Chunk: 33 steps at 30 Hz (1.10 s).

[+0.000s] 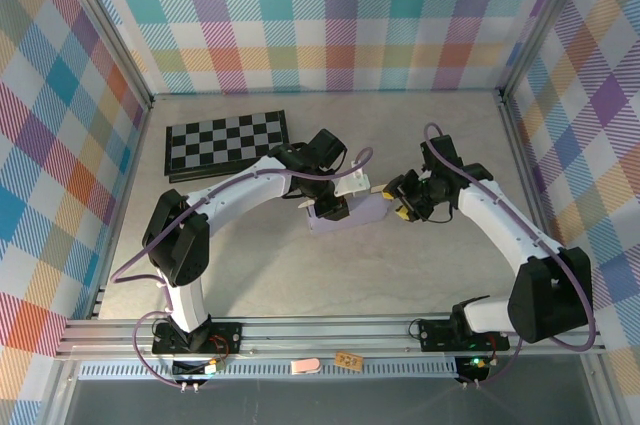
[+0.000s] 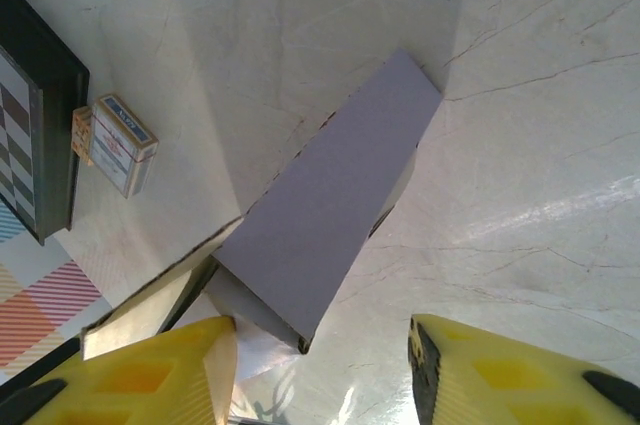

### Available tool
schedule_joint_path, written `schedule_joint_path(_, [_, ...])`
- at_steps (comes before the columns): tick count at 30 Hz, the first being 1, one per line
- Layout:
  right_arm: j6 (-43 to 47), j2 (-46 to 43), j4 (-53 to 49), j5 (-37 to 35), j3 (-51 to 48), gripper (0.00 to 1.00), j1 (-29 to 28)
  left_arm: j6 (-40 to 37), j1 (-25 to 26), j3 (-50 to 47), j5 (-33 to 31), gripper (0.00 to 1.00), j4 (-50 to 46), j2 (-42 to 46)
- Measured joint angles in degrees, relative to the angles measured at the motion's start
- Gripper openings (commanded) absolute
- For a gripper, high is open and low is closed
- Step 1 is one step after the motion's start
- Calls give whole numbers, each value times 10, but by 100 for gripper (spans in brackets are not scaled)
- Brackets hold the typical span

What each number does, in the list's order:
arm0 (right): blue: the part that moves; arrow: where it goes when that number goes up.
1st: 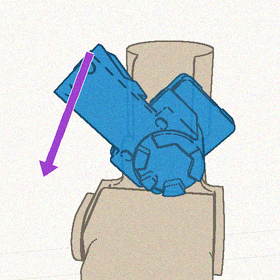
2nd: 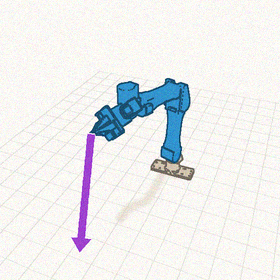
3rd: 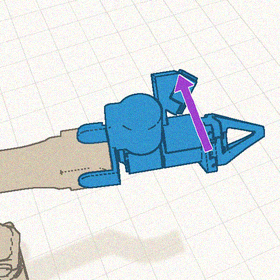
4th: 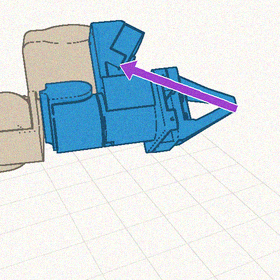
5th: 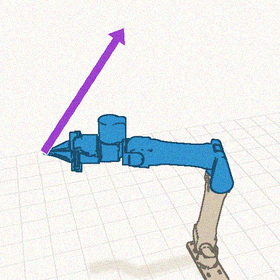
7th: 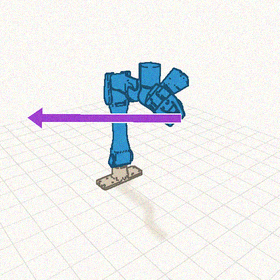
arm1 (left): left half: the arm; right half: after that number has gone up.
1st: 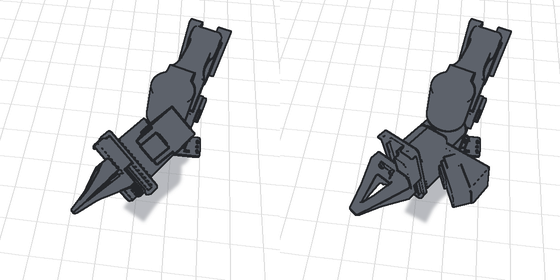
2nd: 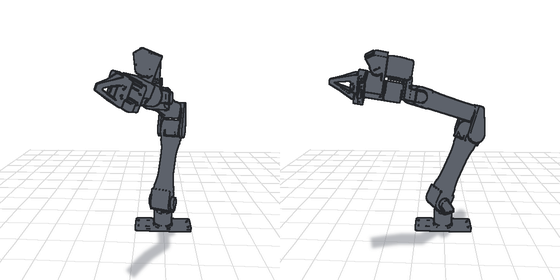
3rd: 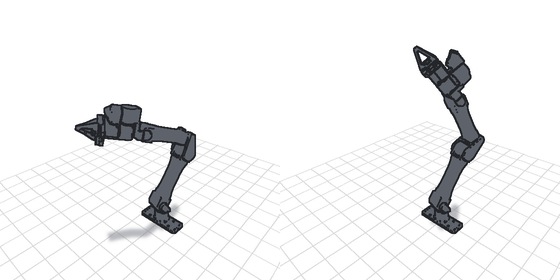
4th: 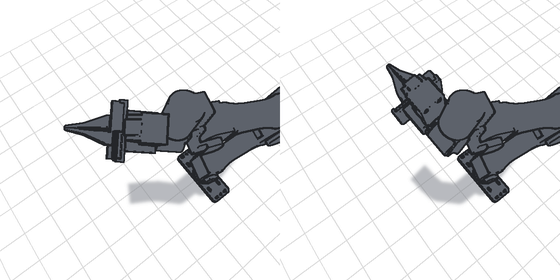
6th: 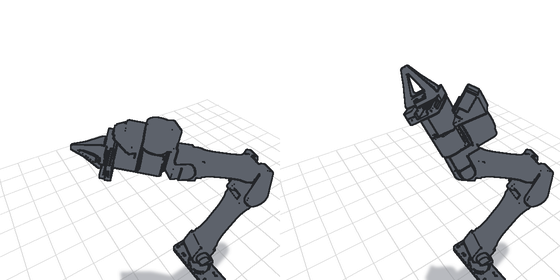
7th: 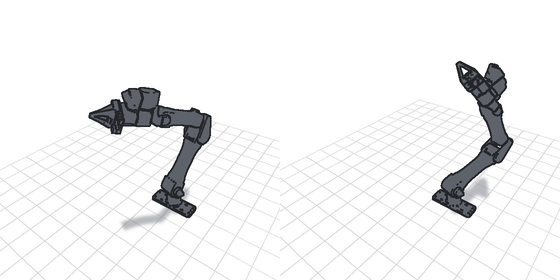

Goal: Fold the paper box

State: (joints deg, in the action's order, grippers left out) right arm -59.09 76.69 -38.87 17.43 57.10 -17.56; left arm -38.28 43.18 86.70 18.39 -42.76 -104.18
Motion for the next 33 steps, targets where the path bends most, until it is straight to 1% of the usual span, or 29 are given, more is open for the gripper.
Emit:
schedule_joint_path(3, [0, 2, 1, -8, 0, 41, -5, 2, 0, 0, 0, 34, 1, 0])
schedule_joint_path(8, [0, 5, 3, -12, 0, 41, -6, 9, 0, -1, 0, 35, 4, 0])
schedule_joint_path(10, [0, 5, 2, -14, 2, 41, -7, 12, 0, -2, 0, 35, 5, 0])
schedule_joint_path(17, [11, 8, -31, -37, 28, 49, -12, 15, 0, -3, 0, 30, 9, 0])
schedule_joint_path(20, [28, 5, -50, -51, 54, 50, -12, 14, 0, -3, 0, 29, 9, 0])
schedule_joint_path(24, [104, -12, -61, -76, 104, 49, -7, 10, -1, -3, 1, 28, 8, 1])
schedule_joint_path(27, [203, -23, -59, -85, 130, 51, -3, -3, -6, -3, 6, 29, 2, 1])
schedule_joint_path(29, [281, -27, -53, -82, 129, 49, -2, -14, -14, -3, 14, 29, -9, 3])
schedule_joint_path(33, [429, -32, -40, -64, 95, 48, 0, -36, -39, -14, 27, 29, -25, 14])
